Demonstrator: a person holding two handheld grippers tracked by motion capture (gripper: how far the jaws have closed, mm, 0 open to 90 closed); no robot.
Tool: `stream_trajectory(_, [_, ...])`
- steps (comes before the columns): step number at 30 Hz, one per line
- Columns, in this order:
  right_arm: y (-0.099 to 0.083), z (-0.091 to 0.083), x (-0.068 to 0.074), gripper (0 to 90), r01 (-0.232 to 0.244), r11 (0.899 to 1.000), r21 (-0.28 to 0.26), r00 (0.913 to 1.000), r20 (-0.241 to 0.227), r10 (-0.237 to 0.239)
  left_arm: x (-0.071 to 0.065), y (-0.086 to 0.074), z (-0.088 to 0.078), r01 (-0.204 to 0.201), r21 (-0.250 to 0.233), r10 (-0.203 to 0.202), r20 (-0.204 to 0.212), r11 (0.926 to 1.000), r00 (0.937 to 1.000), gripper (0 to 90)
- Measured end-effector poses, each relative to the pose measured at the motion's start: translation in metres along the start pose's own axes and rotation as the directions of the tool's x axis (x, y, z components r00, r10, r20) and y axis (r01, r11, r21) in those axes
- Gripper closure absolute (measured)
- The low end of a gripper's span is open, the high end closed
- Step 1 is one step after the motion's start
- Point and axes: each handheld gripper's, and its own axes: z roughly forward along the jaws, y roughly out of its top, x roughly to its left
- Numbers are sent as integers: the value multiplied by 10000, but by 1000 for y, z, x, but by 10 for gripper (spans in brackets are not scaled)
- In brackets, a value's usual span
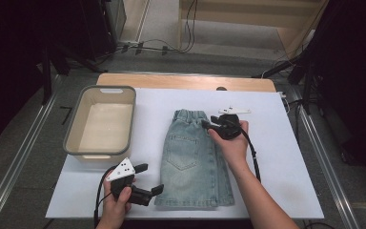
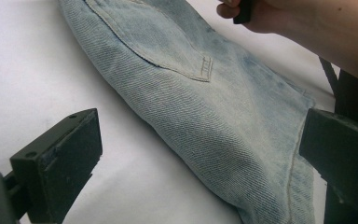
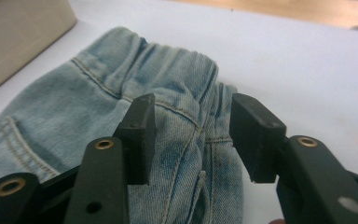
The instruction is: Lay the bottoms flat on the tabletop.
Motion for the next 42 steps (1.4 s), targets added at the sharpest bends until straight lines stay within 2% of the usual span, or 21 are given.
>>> stream_trajectory(8, [-7,15,-1,645,-245,9978,620,9995,-164,255,0,0,1,1,56,-1,9,10000,10000,0])
stream_trajectory(12, [-8,15,-1,733,-308,9978,589,9992,-236,322,-1,0,1,-21,101,21,-41,9999,10000,0])
stream_trajectory(15, [-4,9,2,758,143,9992,366,9998,-134,-138,-1,0,1,-19,80,19,-6,10000,10000,0])
stream_trajectory(20, [8,-8,6,760,482,9988,-122,9988,-22,-482,-1,0,1,-14,107,14,-15,9999,10000,0])
stream_trajectory(25, [15,-9,2,757,917,9957,-121,9943,549,-909,0,-1,1,-12,96,12,-24,10000,10000,0])
stream_trajectory(28, [10,-1,-5,740,1017,9948,14,9901,971,-1014,0,-1,1,5,101,-4,-30,9999,10000,0])
stream_trajectory(30, [6,5,-9,725,1053,9944,23,9886,1084,-1050,0,-1,1,2,111,-2,-19,9999,10000,0])
stream_trajectory(34, [5,3,-13,543,781,9967,-201,9959,465,-771,0,-1,1,-9,117,9,-4,9999,10000,0])
stream_trajectory(37, [7,-4,-12,452,781,9966,-254,9964,338,-772,0,-1,2,-14,147,14,-6,9999,10000,0])
stream_trajectory(39, [5,-10,-13,438,667,9971,-369,9977,135,-662,-1,-1,2,-14,139,14,-19,9999,10000,0])
stream_trajectory(42, [-1,-19,-13,417,756,9965,-371,9971,73,-753,-1,-1,2,-21,153,22,-45,9999,10000,0])
